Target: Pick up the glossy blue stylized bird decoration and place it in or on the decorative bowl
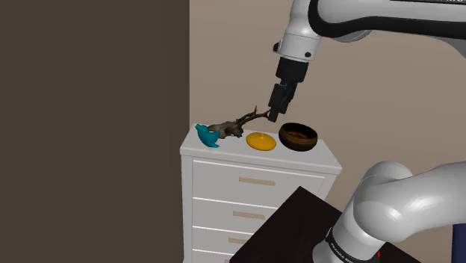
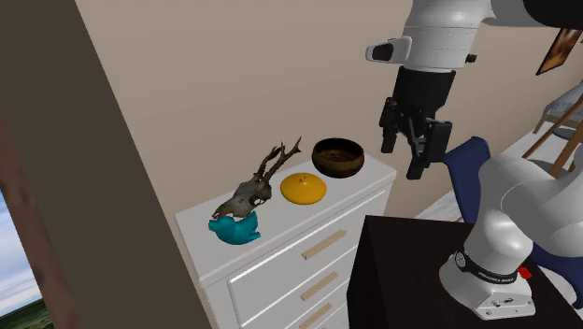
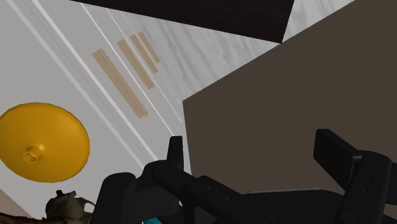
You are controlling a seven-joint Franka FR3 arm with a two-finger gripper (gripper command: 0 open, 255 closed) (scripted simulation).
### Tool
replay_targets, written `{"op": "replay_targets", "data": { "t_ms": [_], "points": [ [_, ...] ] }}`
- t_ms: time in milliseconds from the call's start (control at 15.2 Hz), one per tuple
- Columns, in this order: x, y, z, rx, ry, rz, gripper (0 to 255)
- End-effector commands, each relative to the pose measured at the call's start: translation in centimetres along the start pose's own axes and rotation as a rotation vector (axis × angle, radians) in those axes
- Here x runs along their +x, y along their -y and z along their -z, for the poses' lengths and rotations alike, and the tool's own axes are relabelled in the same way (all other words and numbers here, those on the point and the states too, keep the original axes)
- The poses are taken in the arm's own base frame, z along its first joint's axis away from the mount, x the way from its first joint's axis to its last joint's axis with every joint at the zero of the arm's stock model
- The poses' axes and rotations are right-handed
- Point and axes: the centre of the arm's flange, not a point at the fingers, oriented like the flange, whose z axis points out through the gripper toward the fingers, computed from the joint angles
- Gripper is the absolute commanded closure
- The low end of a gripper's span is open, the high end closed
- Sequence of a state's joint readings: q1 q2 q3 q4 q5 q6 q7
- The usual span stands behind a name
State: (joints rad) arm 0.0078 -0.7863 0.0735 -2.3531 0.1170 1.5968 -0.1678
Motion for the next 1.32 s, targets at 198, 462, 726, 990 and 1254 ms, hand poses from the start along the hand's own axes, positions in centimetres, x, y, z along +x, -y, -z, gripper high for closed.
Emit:
{"op": "replay_targets", "data": {
  "t_ms": [198, 462, 726, 990, 1254],
  "points": [
    [3.5, -1.2, -1.7, -0.007, 0.014, 0.02, 0],
    [8.2, -2.8, -4.1, -0.017, 0.032, 0.046, 0],
    [12.9, -4.2, -6.5, -0.027, 0.05, 0.073, 0],
    [17.6, -5.6, -8.9, -0.037, 0.068, 0.099, 0],
    [22.2, -6.9, -11.5, -0.047, 0.086, 0.126, 0]
  ]
}}
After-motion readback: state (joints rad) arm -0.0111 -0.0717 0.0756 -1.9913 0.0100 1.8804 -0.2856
